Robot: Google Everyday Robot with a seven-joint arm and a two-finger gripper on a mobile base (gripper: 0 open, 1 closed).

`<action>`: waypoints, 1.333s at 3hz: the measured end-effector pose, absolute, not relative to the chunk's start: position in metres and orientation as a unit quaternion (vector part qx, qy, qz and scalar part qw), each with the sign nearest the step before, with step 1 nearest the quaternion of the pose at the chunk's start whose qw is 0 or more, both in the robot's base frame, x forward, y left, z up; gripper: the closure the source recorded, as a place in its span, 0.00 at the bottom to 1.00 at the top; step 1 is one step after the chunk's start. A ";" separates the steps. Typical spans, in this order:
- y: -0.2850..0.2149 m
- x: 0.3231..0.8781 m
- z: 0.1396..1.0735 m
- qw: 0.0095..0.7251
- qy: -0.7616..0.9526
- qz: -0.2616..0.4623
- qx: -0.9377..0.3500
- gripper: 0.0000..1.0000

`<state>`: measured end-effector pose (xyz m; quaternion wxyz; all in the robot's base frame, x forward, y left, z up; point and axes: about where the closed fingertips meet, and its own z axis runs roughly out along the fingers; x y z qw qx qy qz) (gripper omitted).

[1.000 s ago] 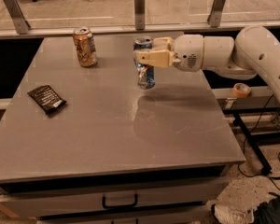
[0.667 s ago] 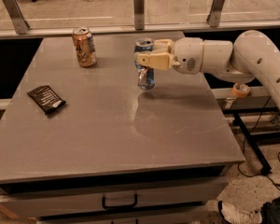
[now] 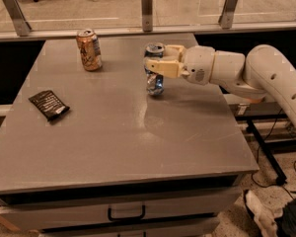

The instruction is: Place redbull can upright

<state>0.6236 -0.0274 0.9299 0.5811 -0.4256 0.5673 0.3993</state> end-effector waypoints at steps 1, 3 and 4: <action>-0.029 0.632 0.923 0.597 0.568 0.393 -0.409 0.35; -0.032 0.638 0.918 0.600 0.585 0.374 -0.396 0.00; -0.039 0.634 0.925 0.602 0.596 0.356 -0.394 0.00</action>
Offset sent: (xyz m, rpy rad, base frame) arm 0.0176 -0.0122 -0.0181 0.0252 0.0056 -0.1207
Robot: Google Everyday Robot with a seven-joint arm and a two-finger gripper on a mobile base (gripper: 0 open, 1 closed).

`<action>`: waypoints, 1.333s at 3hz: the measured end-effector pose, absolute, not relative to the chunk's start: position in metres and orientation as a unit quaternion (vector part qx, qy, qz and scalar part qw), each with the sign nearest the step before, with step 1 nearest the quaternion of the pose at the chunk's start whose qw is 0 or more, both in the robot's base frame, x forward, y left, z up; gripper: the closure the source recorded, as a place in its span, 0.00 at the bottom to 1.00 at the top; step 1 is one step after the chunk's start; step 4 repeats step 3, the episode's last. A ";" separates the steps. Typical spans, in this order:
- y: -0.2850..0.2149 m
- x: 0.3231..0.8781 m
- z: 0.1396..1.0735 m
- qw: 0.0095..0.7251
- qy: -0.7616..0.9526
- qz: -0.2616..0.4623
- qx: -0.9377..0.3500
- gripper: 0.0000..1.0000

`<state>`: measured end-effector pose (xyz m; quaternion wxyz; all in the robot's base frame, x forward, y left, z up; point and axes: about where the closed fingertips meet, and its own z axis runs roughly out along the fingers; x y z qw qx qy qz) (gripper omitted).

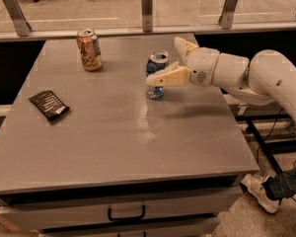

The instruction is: Place redbull can upright

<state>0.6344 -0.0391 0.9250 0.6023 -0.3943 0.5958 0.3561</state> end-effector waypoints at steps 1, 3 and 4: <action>-0.062 0.623 0.934 0.596 0.626 0.327 -0.383 0.00; -0.105 0.603 0.950 0.592 0.668 0.295 -0.340 0.00; -0.105 0.603 0.950 0.592 0.668 0.295 -0.340 0.00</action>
Offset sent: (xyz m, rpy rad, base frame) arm -0.0545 -0.1288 0.0371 -0.0858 0.1623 -0.3419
